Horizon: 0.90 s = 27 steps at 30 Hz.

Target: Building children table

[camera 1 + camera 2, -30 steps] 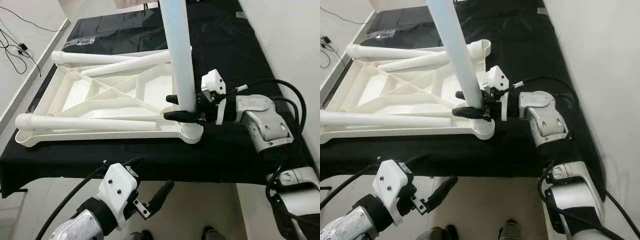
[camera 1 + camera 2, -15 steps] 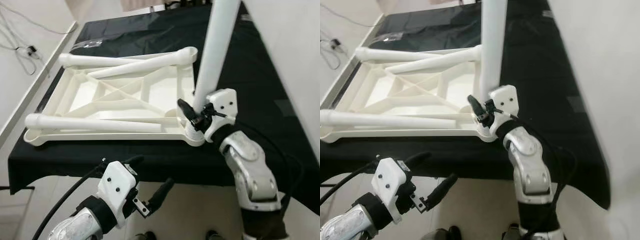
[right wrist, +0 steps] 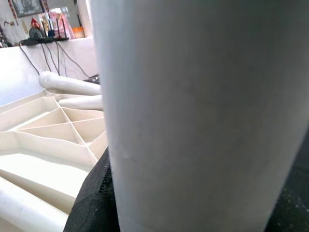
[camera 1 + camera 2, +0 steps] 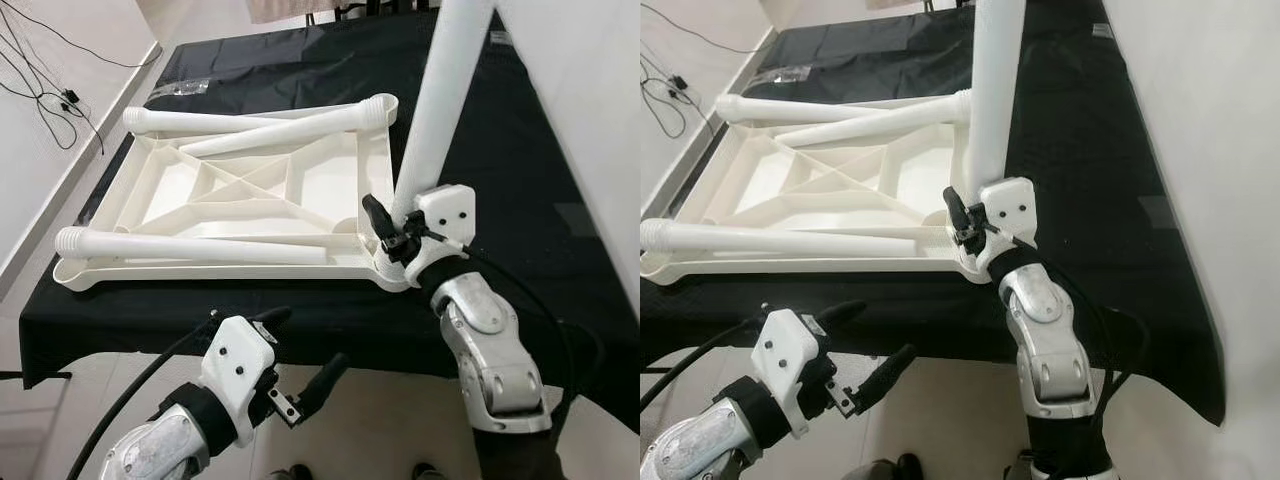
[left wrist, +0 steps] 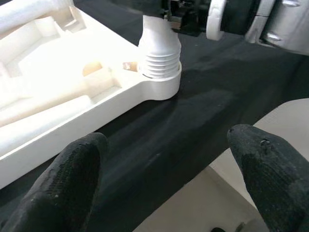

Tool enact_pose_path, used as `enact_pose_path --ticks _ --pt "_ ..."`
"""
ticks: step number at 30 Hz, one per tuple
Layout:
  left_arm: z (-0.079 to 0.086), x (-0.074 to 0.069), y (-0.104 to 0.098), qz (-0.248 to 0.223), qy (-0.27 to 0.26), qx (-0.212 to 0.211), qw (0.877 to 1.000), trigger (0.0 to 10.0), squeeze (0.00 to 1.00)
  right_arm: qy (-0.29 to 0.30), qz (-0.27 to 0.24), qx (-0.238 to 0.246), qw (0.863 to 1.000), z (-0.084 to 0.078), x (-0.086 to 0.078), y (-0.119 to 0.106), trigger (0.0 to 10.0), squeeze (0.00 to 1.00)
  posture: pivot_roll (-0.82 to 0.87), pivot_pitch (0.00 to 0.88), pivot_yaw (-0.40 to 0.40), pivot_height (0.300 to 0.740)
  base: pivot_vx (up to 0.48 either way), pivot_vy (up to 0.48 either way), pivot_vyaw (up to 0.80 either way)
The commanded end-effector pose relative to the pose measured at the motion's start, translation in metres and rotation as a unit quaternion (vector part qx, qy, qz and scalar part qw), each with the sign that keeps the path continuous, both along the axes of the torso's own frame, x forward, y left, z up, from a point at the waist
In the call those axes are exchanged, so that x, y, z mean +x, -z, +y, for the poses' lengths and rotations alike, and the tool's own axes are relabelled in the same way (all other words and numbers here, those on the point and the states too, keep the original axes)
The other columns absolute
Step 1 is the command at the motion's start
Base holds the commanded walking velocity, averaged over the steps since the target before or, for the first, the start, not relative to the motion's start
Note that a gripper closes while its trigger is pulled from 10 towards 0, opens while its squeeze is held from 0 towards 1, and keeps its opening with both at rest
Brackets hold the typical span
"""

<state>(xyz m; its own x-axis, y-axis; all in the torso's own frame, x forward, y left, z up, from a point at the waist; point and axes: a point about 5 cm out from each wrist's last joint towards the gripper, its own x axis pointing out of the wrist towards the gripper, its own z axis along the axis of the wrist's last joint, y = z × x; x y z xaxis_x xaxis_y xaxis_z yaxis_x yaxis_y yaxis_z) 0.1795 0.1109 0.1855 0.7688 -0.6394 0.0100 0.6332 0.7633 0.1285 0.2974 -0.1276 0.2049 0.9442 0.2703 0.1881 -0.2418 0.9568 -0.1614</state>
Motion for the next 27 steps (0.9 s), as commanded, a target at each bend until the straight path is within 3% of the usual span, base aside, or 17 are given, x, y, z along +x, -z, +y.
enact_pose_path --ticks 1,7,9,14,22,24,27 --pt "0.004 0.002 0.004 0.005 -0.004 0.012 1.000 10.0 0.00 0.075 0.127 -0.046 0.988 -0.029 -0.003 0.065 10.0 0.00 0.03 0.268 0.157 0.740 0.000 0.000 0.00" --pt "0.005 0.005 0.006 0.002 -0.006 0.014 1.000 10.0 0.00 0.019 0.085 -0.092 0.992 -0.026 -0.007 0.063 10.0 0.00 0.02 0.256 0.154 0.740 0.000 0.000 0.00" --pt "0.005 0.007 0.007 0.000 -0.006 0.015 1.000 10.0 0.00 -0.020 0.090 -0.138 0.986 -0.021 -0.004 0.064 10.0 0.00 0.01 0.251 0.154 0.740 0.000 0.000 0.00" --pt "0.005 0.007 0.007 -0.001 -0.006 0.016 1.000 10.0 0.00 -0.039 0.109 -0.146 0.982 -0.017 -0.001 0.063 10.0 0.00 0.02 0.250 0.152 0.740 0.000 0.000 0.00" --pt "0.004 0.007 0.008 -0.003 -0.006 0.015 1.000 10.0 0.00 -0.062 0.195 -0.088 0.975 -0.009 0.010 0.062 10.0 0.00 0.01 0.245 0.137 0.740 0.000 0.000 0.00" --pt "0.003 0.007 0.008 -0.004 -0.007 0.014 1.000 10.0 0.00 -0.057 0.245 -0.024 0.967 -0.010 0.013 0.065 10.0 0.00 0.01 0.248 0.133 0.740 0.000 0.000 0.00" --pt "0.003 0.007 0.008 -0.005 -0.007 0.014 1.000 10.0 0.00 -0.054 0.269 0.012 0.962 -0.012 0.014 0.069 10.0 0.00 0.02 0.253 0.134 0.740 0.000 0.000 0.00"
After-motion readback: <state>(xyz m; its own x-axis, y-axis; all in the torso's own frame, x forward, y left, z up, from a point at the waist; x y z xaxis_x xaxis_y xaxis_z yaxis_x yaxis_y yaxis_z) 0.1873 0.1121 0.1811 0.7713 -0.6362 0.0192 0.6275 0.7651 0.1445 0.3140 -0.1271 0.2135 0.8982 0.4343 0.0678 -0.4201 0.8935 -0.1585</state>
